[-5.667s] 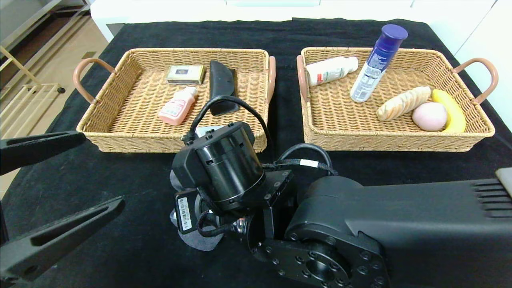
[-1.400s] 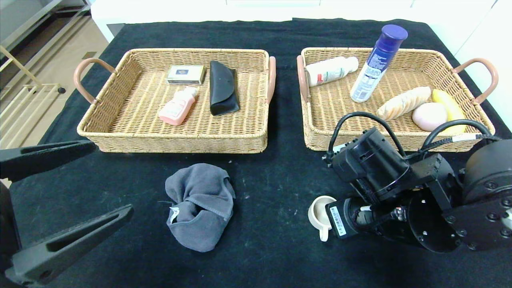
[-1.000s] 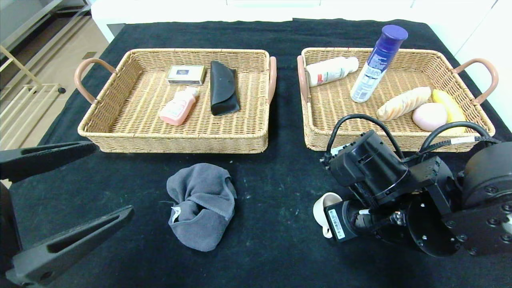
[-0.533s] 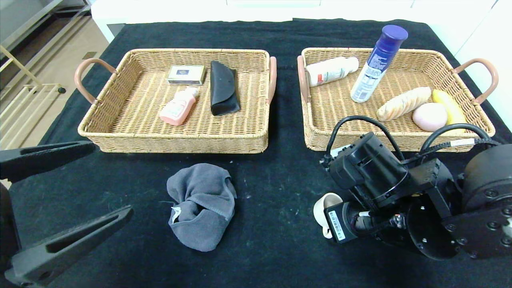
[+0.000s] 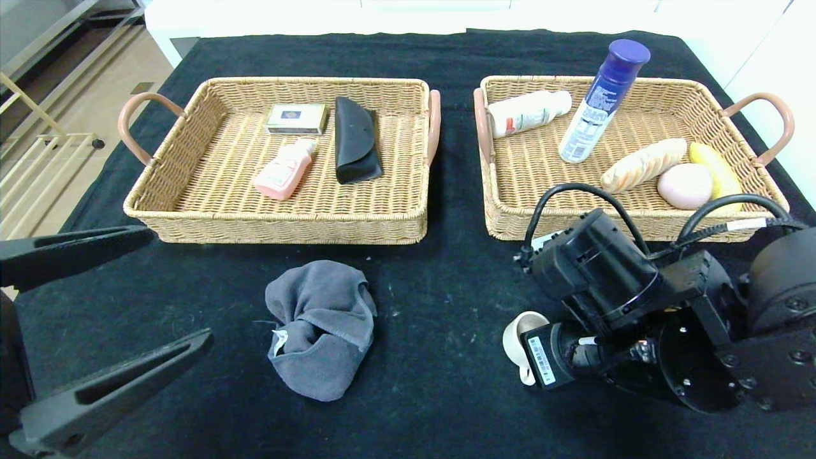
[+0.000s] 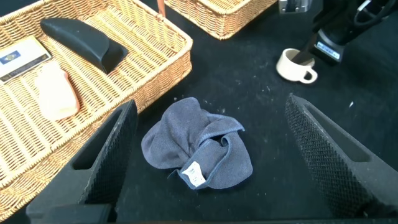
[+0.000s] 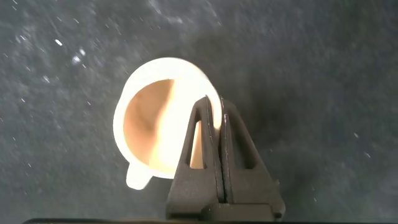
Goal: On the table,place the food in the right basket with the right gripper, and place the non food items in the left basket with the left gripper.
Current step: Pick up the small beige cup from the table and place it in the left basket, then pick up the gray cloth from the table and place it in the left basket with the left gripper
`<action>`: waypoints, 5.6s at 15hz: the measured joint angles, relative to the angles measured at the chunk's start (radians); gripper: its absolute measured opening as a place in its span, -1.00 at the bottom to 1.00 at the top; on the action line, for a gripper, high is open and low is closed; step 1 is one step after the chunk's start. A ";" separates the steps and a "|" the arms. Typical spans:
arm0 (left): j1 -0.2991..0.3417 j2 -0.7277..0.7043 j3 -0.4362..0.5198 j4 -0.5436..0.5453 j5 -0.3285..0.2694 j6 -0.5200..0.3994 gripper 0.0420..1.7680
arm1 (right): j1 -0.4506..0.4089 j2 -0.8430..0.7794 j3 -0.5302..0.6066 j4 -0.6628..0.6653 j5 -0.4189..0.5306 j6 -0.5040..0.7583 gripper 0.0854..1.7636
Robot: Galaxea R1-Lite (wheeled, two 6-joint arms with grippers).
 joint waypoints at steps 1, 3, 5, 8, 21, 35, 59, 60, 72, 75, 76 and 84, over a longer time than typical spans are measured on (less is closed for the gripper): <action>0.000 0.000 0.000 0.000 0.000 -0.001 0.94 | 0.003 -0.006 -0.002 0.001 0.000 0.000 -0.95; 0.001 0.001 0.000 0.000 0.000 -0.001 0.94 | 0.007 -0.017 -0.009 -0.003 0.000 0.000 -0.95; 0.001 0.002 0.000 0.000 0.000 -0.001 0.94 | 0.016 -0.025 -0.020 -0.004 0.000 0.000 -0.95; 0.000 0.002 0.000 0.000 0.001 -0.001 0.94 | 0.043 -0.037 -0.055 -0.006 -0.001 0.000 -0.95; 0.000 0.002 -0.001 0.001 0.001 0.000 0.94 | 0.099 0.114 -0.360 -0.286 -0.006 -0.086 -0.95; 0.003 0.015 -0.001 -0.001 0.001 -0.001 0.94 | 0.079 0.349 -0.491 -0.778 0.046 -0.304 -0.95; 0.005 0.019 -0.514 0.001 0.001 0.000 0.94 | 0.036 0.489 -0.664 -0.810 0.064 -0.381 0.68; 0.005 0.020 -0.369 0.003 0.001 0.000 0.94 | 0.037 0.488 -0.663 -0.810 0.064 -0.381 0.71; 0.004 0.019 0.005 0.000 0.001 0.000 0.94 | 0.050 0.434 -0.588 -0.813 0.063 -0.383 0.89; 0.004 0.019 0.005 0.000 0.001 0.000 0.94 | 0.056 0.397 -0.539 -0.812 0.063 -0.383 0.90; 0.004 0.019 0.005 0.000 0.001 0.000 0.94 | 0.058 0.379 -0.510 -0.813 0.063 -0.383 0.90; 0.004 0.030 0.006 -0.001 0.001 0.005 0.94 | 0.072 0.153 -0.179 -0.815 0.116 -0.390 0.92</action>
